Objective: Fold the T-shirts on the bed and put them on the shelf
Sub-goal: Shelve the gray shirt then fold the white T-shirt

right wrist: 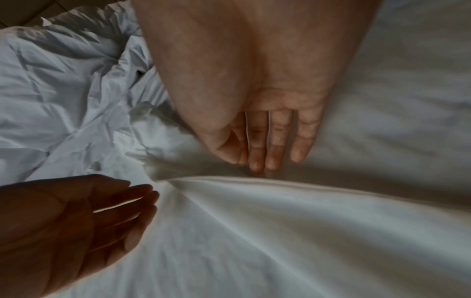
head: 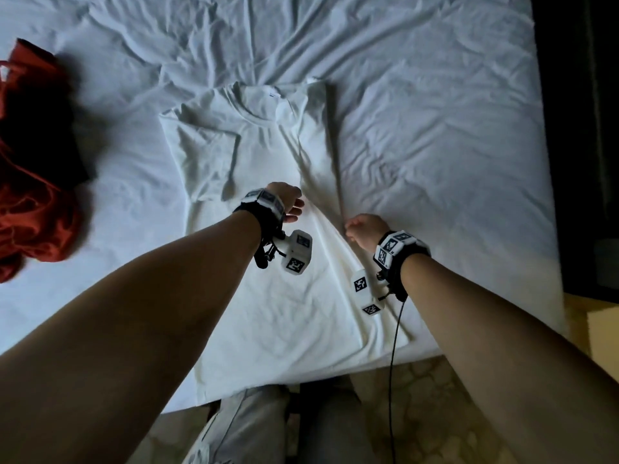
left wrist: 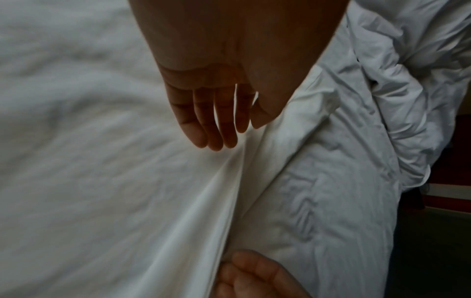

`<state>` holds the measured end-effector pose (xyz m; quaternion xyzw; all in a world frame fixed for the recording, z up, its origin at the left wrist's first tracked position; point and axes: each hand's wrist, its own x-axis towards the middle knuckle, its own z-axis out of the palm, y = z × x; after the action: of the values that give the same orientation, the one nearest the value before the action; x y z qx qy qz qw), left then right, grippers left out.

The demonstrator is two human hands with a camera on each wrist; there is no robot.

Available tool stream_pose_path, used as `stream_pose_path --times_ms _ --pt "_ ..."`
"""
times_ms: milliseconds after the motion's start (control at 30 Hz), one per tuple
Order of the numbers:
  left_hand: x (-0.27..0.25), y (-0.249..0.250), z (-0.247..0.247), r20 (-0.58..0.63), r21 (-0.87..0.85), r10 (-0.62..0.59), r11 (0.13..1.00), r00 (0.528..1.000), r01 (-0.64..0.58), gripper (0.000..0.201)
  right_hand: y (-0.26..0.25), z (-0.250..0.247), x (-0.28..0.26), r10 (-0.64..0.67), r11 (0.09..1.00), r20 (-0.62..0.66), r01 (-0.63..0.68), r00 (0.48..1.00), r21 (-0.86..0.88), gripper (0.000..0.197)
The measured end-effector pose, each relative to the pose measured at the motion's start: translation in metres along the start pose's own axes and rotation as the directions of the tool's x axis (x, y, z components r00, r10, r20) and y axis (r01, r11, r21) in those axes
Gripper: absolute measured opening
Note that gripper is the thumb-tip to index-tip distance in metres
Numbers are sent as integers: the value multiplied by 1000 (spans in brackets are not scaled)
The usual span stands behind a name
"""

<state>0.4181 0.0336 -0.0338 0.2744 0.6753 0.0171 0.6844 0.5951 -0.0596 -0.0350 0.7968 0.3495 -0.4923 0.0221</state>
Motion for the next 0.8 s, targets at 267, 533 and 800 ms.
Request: stream_pose_path --times_ms 267,533,800 --pt "-27 -69 36 53 56 -3 998 999 0 16 71 16 -31 70 985 157 -44 985 -168 13" --pt "-48 -141 73 0 40 4 999 1000 -4 6 150 30 -36 34 990 231 -2 972 -139 22" --pt "-74 -192 106 -32 -33 1 999 999 -2 13 191 25 -70 -79 990 299 109 951 -86 20"
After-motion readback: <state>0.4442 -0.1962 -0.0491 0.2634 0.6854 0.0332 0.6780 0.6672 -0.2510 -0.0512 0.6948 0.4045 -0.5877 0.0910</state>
